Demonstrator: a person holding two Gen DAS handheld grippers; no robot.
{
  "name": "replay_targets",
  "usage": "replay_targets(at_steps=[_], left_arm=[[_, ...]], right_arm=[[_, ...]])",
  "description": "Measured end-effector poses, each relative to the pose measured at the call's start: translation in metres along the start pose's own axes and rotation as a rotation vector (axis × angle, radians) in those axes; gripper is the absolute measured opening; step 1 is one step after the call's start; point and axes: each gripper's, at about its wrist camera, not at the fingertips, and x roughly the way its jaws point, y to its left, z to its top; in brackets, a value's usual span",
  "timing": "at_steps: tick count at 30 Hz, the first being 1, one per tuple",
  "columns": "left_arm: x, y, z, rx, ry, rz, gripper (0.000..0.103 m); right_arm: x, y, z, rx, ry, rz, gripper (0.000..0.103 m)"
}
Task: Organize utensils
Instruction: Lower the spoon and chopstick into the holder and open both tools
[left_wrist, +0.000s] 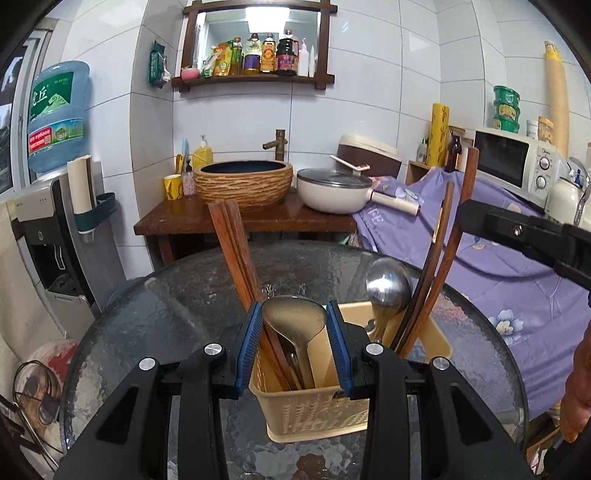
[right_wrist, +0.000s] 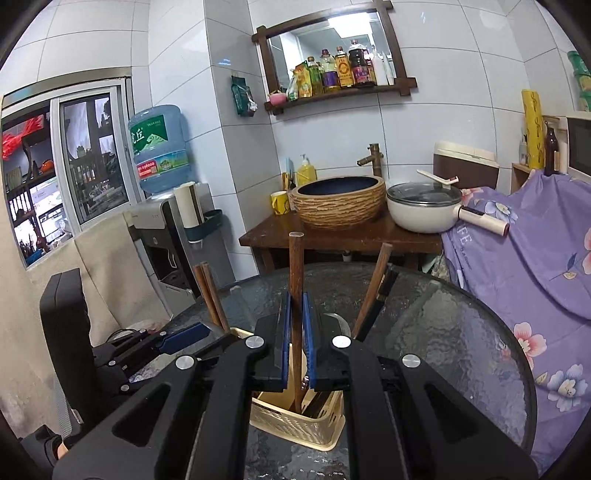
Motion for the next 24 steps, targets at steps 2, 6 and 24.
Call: replay_targets(at_steps=[2, 6, 24], left_arm=[[0.003, -0.001, -0.004, 0.003, 0.01, -0.001, 0.035], [0.01, -0.001, -0.011, 0.004, 0.032, -0.006, 0.035], [-0.031, -0.003, -0.02, 0.012, -0.112, -0.048, 0.086]], right_arm=[[-0.001, 0.0, 0.0, 0.004, -0.001, -0.002, 0.008], [-0.001, -0.001, 0.0, 0.009, -0.002, -0.008, 0.008], [-0.014, -0.001, -0.002, -0.042, -0.076, -0.07, 0.041]])
